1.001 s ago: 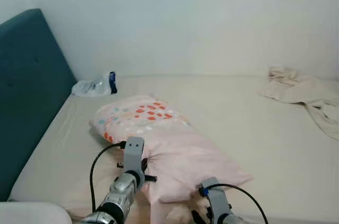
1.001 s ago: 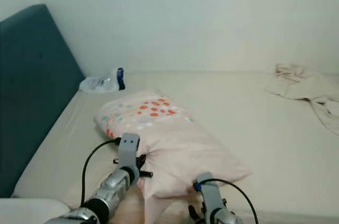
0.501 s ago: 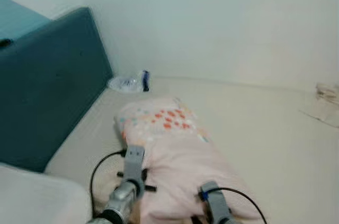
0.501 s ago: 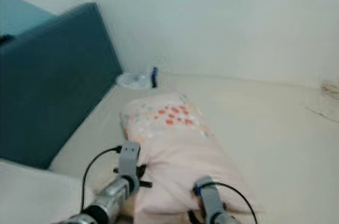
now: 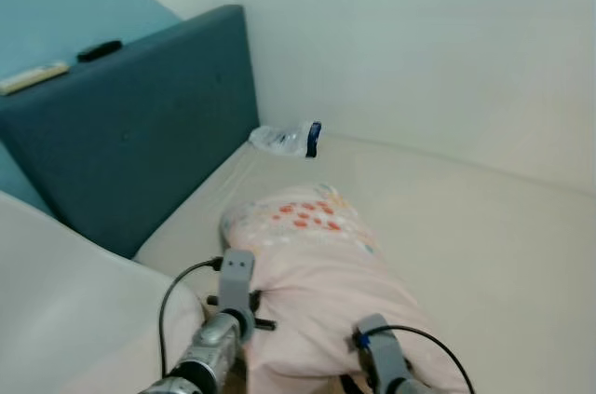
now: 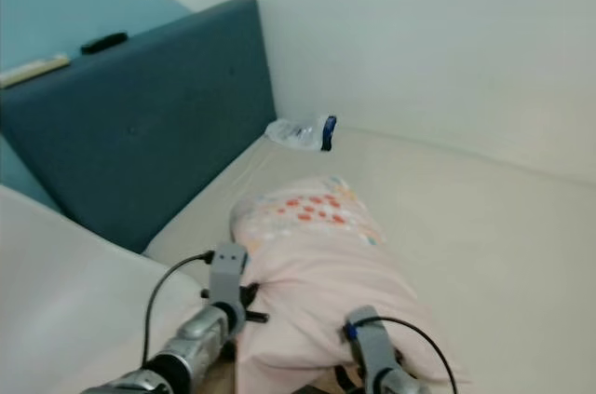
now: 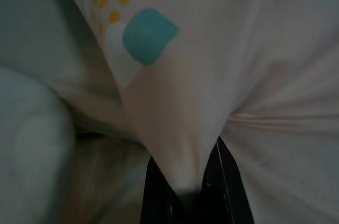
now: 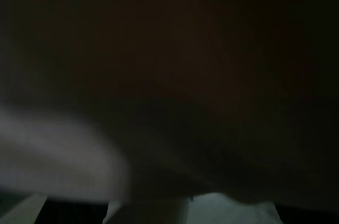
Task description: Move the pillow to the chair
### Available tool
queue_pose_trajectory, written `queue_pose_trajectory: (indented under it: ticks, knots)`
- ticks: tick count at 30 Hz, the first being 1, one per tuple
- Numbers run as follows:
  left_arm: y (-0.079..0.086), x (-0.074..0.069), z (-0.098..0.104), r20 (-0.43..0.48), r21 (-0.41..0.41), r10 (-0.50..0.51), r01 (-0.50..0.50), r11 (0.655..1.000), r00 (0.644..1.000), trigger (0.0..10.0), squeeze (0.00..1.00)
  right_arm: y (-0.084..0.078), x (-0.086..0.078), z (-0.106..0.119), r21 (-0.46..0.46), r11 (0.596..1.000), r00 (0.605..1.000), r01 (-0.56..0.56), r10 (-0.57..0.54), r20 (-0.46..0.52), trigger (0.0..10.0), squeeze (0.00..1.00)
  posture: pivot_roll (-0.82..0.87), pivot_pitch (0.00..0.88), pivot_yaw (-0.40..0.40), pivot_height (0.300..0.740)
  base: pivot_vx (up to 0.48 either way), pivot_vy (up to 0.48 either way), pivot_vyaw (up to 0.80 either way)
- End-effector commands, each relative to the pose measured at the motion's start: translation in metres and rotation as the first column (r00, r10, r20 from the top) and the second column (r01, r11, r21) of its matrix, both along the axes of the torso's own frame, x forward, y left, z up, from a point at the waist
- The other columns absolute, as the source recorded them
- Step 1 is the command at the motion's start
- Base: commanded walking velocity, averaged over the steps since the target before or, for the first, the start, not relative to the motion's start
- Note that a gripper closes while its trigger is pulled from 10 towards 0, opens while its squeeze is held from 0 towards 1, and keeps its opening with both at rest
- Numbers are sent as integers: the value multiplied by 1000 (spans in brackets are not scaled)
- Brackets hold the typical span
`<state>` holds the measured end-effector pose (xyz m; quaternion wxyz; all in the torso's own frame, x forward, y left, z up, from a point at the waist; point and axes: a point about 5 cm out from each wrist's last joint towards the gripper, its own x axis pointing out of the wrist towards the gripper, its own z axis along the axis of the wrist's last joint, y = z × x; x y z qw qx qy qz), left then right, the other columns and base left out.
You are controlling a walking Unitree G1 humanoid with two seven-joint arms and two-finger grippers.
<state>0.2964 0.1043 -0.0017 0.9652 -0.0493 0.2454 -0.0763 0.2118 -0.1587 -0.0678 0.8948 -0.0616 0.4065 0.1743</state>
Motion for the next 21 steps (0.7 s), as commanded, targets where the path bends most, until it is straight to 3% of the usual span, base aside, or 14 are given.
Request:
queue_pose_trajectory:
  ticks: [1,9,21]
  knots:
    - [11,10,11,70,0,59,-60,998,996,10000,0,0,6,4,-9,1000,1000,-9,9,26,10000,0,-75,0,40,740,0,0,712]
    - [18,28,34,182,44,77,-86,995,980,10000,0,1,5,3,-6,1000,1000,-15,15,27,10000,0,-75,0,43,740,0,0,715]
    - [44,31,37,212,141,157,-189,972,965,10000,0,1,4,3,5,1000,1000,-8,8,29,10000,0,-75,0,46,740,0,0,714]
